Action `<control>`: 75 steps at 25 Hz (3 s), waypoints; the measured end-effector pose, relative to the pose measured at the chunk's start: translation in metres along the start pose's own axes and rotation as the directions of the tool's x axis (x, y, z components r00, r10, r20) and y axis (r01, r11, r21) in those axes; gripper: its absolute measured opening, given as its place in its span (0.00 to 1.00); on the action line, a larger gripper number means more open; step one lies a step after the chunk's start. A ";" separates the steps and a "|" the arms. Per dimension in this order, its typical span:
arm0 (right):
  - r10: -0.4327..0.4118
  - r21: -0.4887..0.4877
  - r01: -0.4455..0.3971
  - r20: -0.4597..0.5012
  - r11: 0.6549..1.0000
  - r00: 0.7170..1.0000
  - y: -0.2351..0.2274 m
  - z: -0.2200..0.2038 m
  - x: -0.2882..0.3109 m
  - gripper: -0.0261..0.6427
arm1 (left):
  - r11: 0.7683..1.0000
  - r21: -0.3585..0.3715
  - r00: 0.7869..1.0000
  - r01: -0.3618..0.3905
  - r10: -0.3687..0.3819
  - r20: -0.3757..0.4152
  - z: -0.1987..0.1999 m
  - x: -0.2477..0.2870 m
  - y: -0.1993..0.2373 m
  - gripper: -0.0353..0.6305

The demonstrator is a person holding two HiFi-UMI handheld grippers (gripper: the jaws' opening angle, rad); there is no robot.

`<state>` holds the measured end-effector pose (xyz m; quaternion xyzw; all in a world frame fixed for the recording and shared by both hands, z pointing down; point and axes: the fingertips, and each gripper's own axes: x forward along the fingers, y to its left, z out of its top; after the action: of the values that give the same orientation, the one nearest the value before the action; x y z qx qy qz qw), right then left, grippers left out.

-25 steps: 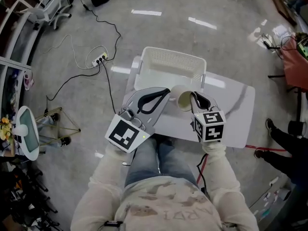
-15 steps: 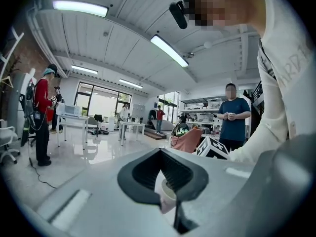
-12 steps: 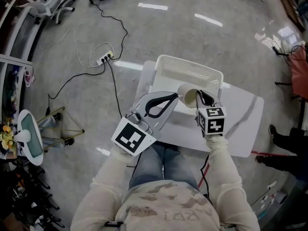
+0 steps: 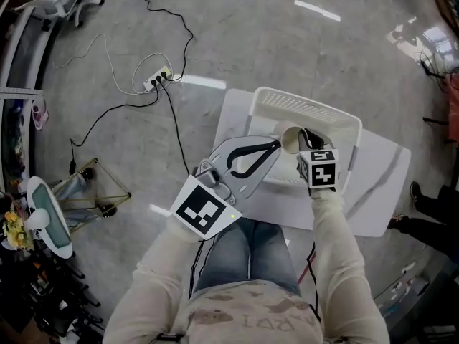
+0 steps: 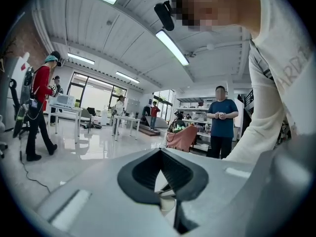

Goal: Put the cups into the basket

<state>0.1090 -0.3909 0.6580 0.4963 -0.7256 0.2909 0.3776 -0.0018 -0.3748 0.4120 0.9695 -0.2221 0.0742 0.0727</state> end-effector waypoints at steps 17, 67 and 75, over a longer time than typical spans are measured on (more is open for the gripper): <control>-0.035 -0.123 0.007 -0.221 0.992 0.975 0.002 -0.061 0.100 0.11 | 0.996 -0.079 0.998 0.038 -0.042 -0.056 -0.081 -0.004 0.030 0.05; 0.230 -0.122 -0.214 0.754 0.969 0.615 0.099 0.054 -0.427 0.08 | 1.000 0.027 0.996 -0.009 0.006 0.093 0.126 -0.033 -0.194 0.05; 0.280 -0.180 -0.229 0.782 0.957 0.557 0.115 0.045 -0.459 0.07 | 0.999 0.036 0.993 -0.041 0.037 0.116 0.138 -0.048 -0.225 0.05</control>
<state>0.0908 -0.1583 0.2436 0.4525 -0.8890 0.0679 -0.0202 0.0697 -0.1782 0.2444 0.9688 -0.2435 0.0239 0.0399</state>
